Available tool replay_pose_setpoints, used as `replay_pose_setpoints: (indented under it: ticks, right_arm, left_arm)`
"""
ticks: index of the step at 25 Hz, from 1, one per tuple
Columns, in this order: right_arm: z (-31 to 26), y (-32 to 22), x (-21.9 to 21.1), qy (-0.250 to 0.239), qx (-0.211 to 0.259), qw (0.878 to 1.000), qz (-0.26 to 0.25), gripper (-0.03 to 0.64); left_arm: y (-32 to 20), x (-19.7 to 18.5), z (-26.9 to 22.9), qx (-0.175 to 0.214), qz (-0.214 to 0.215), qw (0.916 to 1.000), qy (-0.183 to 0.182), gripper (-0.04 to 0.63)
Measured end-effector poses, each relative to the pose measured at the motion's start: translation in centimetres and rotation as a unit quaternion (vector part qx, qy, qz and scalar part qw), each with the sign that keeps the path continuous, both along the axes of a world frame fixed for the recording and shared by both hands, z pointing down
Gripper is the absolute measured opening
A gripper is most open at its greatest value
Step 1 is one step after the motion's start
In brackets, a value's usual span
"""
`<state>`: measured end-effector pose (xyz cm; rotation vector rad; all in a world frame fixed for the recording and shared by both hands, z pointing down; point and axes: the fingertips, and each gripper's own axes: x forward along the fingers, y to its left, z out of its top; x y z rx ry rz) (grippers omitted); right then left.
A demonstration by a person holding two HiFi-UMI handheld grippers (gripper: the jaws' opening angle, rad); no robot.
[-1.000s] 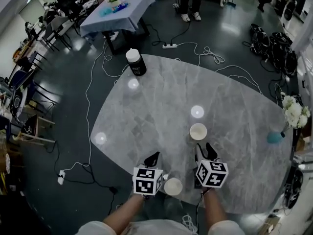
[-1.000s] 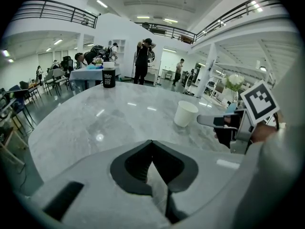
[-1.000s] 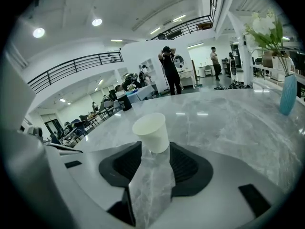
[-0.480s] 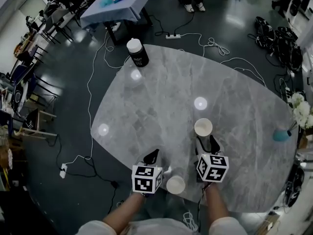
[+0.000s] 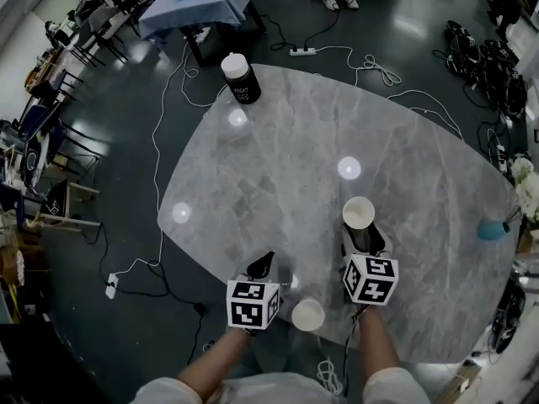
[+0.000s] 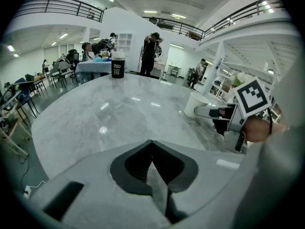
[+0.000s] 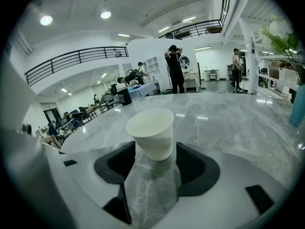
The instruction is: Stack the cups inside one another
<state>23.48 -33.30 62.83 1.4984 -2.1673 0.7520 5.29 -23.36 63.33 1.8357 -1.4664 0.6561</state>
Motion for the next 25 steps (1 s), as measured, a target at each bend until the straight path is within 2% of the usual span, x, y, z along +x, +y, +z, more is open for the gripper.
replay_pose_setpoints:
  ticks: [13,25]
  right_arm:
    - [0.2,-0.9,0.1,0.026,0.006,1.000,0.006,0.224]
    - [0.1,0.0,0.6,0.013,0.013,1.000,0.016,0.219]
  left_arm:
    - [0.4,-0.6,0.1,-0.005,0.005,1.0000,0.002,-0.006]
    - [1.2,-1.0,0.3,-0.001,0.009,1.0000,0.002,-0.006]
